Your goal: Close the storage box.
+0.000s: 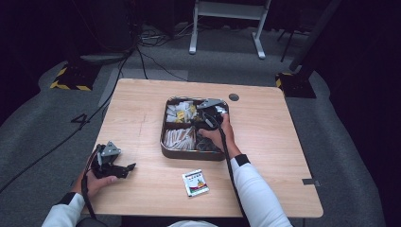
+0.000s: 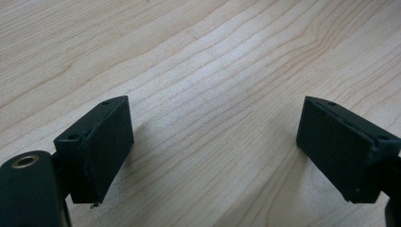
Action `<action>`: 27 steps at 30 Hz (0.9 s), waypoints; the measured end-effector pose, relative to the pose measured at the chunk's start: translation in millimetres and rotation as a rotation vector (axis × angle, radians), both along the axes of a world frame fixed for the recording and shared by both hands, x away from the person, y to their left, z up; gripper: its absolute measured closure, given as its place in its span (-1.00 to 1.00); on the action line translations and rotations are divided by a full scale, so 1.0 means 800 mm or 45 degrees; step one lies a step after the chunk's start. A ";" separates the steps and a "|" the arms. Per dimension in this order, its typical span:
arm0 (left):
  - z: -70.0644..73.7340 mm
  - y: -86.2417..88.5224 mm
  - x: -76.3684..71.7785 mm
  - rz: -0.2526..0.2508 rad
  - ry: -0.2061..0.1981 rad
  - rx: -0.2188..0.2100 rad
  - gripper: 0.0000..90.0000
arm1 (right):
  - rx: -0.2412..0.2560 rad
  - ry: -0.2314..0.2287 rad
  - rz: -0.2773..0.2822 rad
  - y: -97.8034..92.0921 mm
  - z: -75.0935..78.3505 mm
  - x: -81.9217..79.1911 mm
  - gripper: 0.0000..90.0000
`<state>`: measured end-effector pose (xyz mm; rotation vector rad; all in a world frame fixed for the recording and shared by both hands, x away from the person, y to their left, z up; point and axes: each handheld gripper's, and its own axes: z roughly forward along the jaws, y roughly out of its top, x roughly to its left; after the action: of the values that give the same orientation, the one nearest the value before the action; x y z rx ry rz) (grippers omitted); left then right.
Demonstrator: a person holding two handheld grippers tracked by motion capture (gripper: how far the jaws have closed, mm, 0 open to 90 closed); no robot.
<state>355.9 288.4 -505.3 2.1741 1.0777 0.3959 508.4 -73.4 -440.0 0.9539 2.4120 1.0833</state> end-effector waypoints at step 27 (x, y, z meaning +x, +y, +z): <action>0.000 0.000 0.000 0.000 -0.001 0.001 -0.73 | -0.007 0.030 0.102 -0.007 -0.001 0.000 -0.04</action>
<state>355.8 288.4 -505.3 2.1743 1.0774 0.3970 508.3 -78.8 -440.5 0.8802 2.4904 1.0975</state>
